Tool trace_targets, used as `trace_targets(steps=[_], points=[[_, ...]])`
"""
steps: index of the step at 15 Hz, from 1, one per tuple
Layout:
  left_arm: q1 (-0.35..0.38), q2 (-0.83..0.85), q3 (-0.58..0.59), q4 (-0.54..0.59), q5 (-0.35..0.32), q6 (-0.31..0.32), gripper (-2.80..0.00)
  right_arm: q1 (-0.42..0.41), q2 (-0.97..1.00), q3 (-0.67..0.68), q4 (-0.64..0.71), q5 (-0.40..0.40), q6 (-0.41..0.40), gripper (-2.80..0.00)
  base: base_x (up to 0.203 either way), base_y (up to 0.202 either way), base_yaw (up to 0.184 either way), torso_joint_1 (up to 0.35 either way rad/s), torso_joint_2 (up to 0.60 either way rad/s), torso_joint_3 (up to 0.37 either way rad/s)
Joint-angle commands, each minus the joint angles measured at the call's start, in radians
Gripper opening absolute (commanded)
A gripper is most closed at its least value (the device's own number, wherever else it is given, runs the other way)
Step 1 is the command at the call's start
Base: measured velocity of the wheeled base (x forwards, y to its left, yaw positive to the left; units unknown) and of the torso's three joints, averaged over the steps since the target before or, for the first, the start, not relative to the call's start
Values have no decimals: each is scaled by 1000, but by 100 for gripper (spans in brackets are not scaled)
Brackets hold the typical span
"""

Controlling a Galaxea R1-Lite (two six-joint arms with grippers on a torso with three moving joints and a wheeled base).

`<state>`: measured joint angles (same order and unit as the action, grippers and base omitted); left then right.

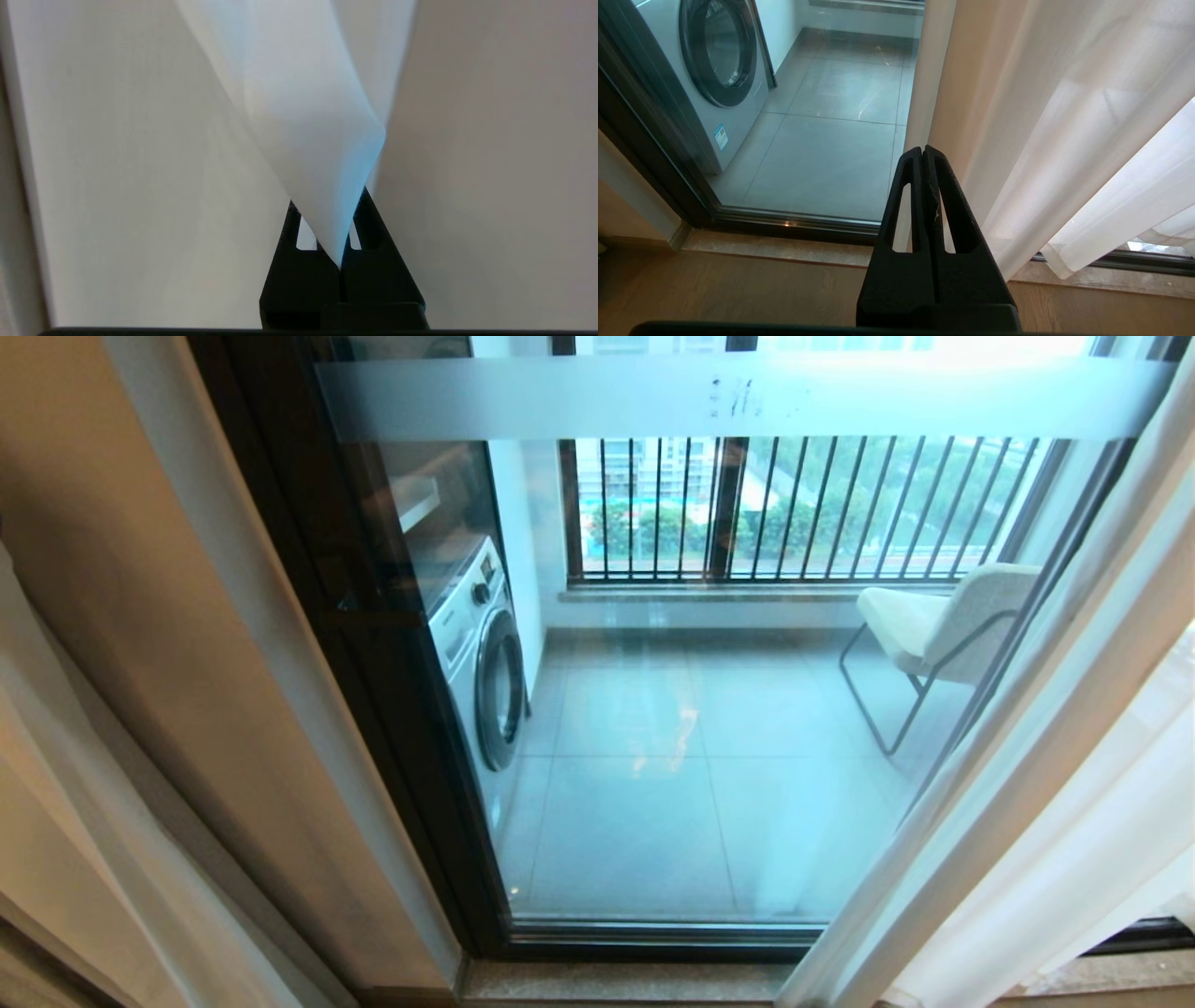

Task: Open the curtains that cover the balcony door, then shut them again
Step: Close the inner curtains on both sides

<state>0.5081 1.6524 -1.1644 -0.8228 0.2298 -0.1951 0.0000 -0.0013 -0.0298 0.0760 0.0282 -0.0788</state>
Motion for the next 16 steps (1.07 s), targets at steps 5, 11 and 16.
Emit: trace_targets(steps=[5, 11, 16], points=[[-85, -81, 61, -4, -30, -1, -280, 0, 1, -1, 1, 1, -1, -280, 0, 0, 0, 0, 0, 0], [-92, -177, 161, 3, -232, -4, -280, 0, 1, 1, 1, 1, -1, -280, 0, 0, 0, 0, 0, 0], [-94, -246, 224, 7, -412, -13, -280, 0, 1, 0, 1, 1, -1, -280, 0, 0, 0, 0, 0, 0]])
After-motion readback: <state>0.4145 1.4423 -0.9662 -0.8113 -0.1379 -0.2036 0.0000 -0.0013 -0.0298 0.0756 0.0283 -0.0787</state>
